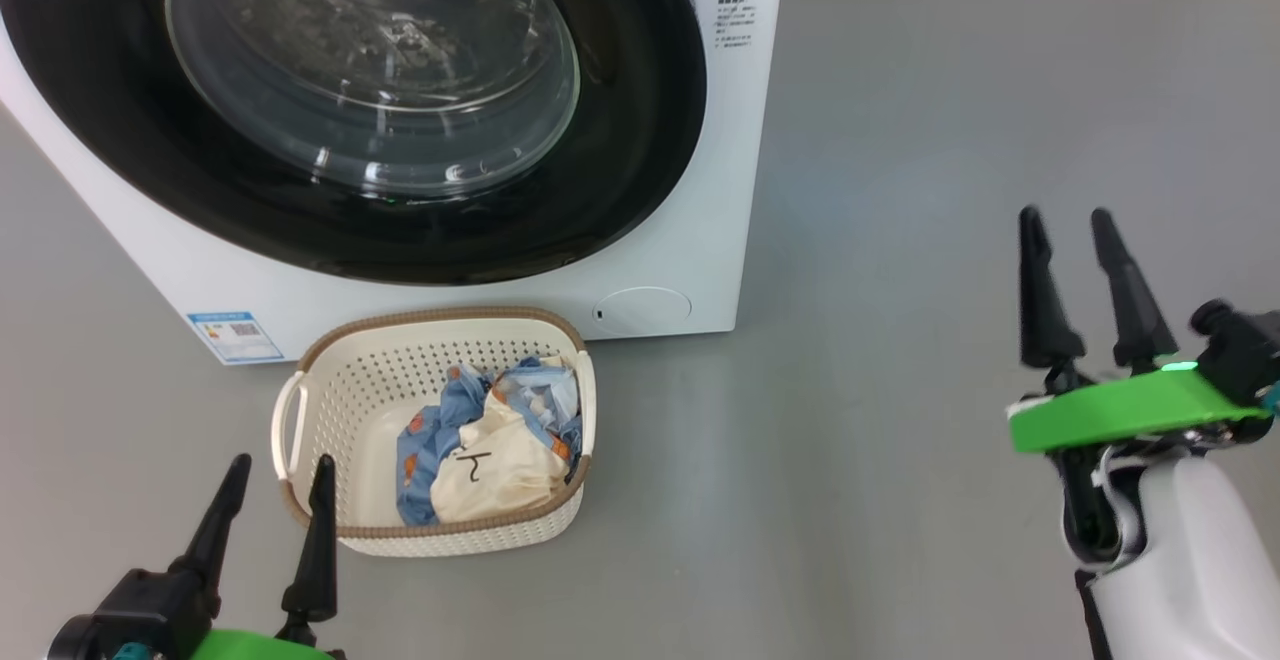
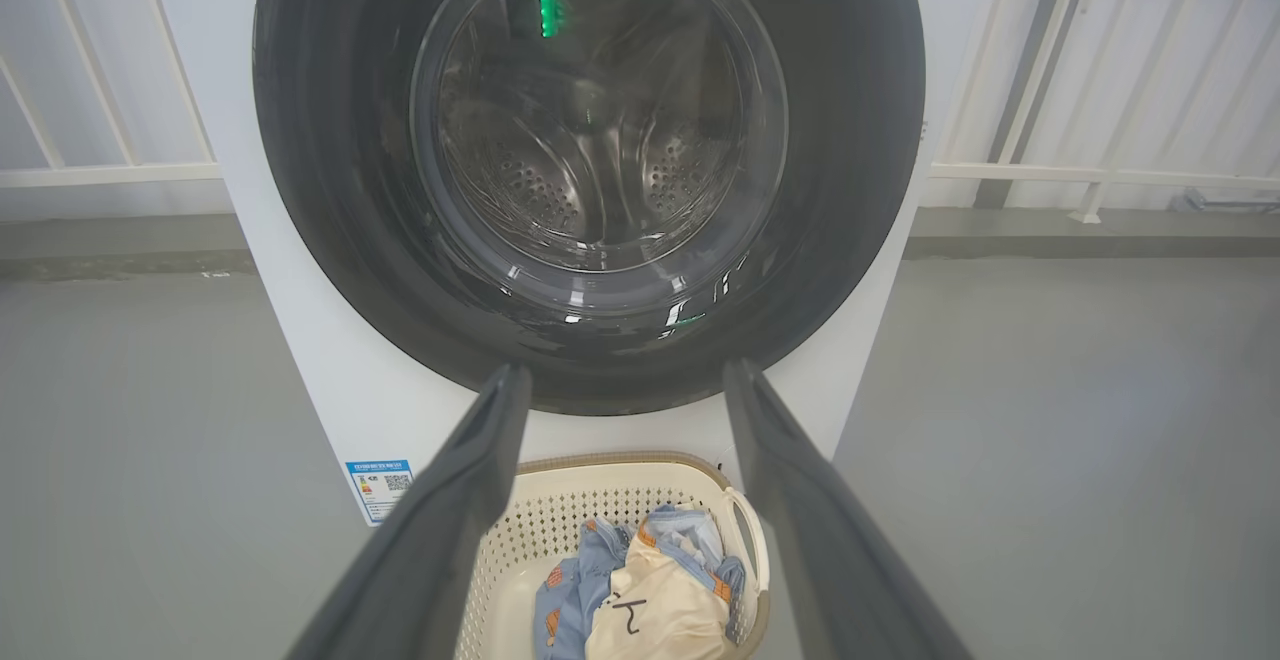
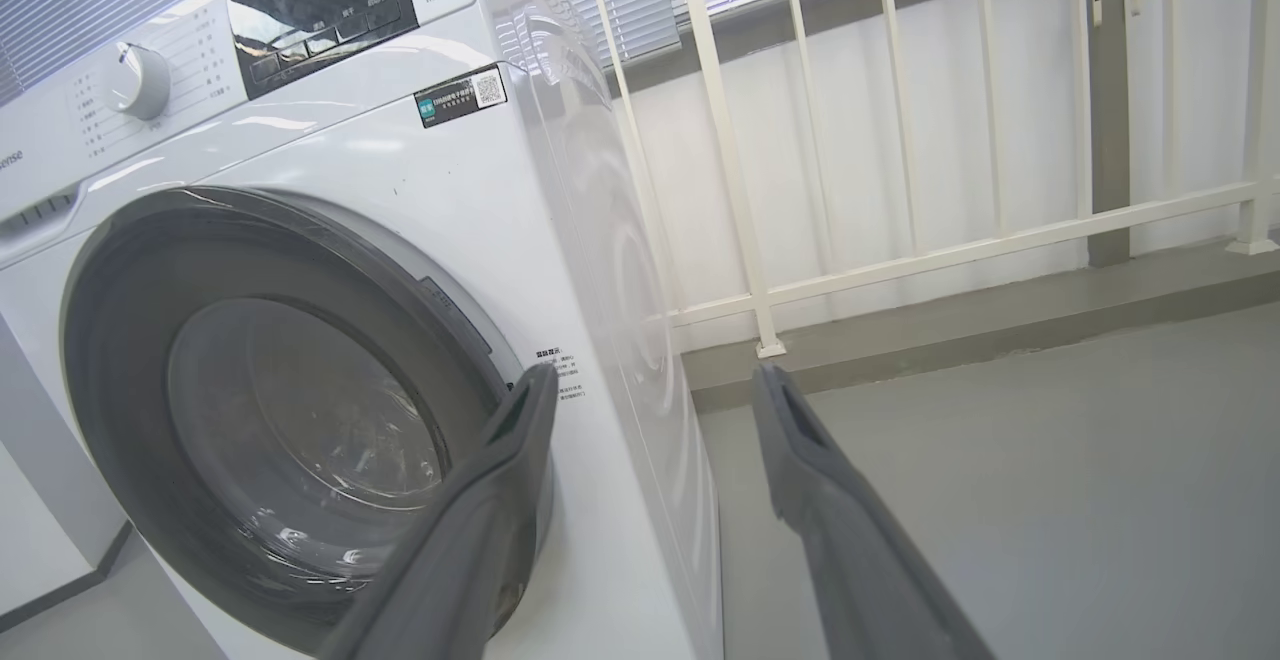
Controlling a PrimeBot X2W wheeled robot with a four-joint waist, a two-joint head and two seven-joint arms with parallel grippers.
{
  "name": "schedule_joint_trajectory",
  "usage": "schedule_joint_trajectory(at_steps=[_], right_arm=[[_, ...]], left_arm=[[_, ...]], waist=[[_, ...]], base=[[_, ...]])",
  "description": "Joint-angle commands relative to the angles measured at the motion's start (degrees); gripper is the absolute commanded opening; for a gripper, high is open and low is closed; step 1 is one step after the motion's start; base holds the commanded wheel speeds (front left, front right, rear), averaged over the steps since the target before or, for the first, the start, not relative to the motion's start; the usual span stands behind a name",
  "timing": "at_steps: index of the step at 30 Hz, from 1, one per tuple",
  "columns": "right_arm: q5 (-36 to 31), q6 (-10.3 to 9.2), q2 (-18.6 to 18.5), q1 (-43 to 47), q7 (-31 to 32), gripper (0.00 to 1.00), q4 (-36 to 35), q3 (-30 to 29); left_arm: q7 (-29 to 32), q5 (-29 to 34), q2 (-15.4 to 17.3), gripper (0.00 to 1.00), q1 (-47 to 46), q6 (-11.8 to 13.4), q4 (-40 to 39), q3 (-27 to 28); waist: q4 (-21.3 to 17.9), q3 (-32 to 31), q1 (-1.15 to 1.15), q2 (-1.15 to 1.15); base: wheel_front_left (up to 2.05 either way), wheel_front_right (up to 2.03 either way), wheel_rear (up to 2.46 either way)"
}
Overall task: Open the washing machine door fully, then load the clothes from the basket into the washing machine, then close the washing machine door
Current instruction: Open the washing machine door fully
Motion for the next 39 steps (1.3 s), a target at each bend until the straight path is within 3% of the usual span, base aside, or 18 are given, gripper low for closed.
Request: schedule_joint_trajectory(at_steps=[1,3,9,10,11,12,13,23,39], right_arm=[[3.85,-0.06,-0.03,-3.14,-0.67,1.0,-0.63,0.45],[5.79,-0.06,-0.13,-3.84,-0.67,1.0,-0.12,0.16],[20.67,-0.06,-0.47,-7.9,0.21,1.0,4.56,-0.96],[23.5,-0.06,-0.57,-8.6,1.04,0.91,5.15,-1.0],[26.26,-0.06,-0.76,-9.27,1.79,0.59,5.67,-1.3],[28.47,-0.06,-1.25,-9.9,2.52,0.34,6.16,-1.56],[30.66,-0.06,-1.66,-10.54,3.27,0.0,6.64,-1.81],[45.4,-0.06,-6.03,-17.14,15.76,0.0,11.77,-2.25],[56.79,-0.06,-10.62,-33.53,39.78,0.0,23.48,-5.48]], left_arm=[[-0.37,-0.25,0.67,1.0,-2.01,-0.15,-1.09,1.53],[-0.37,-0.25,0.67,1.0,-2.12,-0.15,-1.05,1.41],[-0.37,-0.31,0.67,1.0,-2.67,-0.15,-0.87,0.82],[-0.37,-0.31,0.67,1.0,-2.81,-0.15,-0.85,0.69],[-0.37,-0.31,0.67,1.0,-2.97,-0.15,-0.83,0.55],[-0.37,-0.34,0.67,1.0,-3.14,-0.15,-0.83,0.41],[-0.37,-0.36,0.67,1.0,-3.33,-0.15,-0.83,0.32],[-0.37,-0.7,0.67,1.0,-4.89,-0.12,-0.84,-0.56],[-0.37,-2.19,0.67,1.0,-8.14,1.28,-2.47,-3.62]], waist=[[0.64,0.74,0.0,0.0],[0.8,0.95,0.0,0.0],[1.53,2.03,0.0,0.0],[1.66,2.25,0.0,0.0],[1.8,2.47,0.0,0.0],[1.97,2.76,0.0,0.0],[2.1,3.0,0.0,0.0],[3.85,5.87,0.0,0.0],[6.93,12.27,0.0,0.0]], base=[[0.0,0.0,0.0],[0.0,0.0,0.0],[0.0,0.0,0.0],[0.0,0.0,0.0],[0.0,0.0,0.0],[0.0,0.0,0.0],[0.0,0.0,0.0],[0.0,0.0,0.0],[0.0,0.0,0.0]])
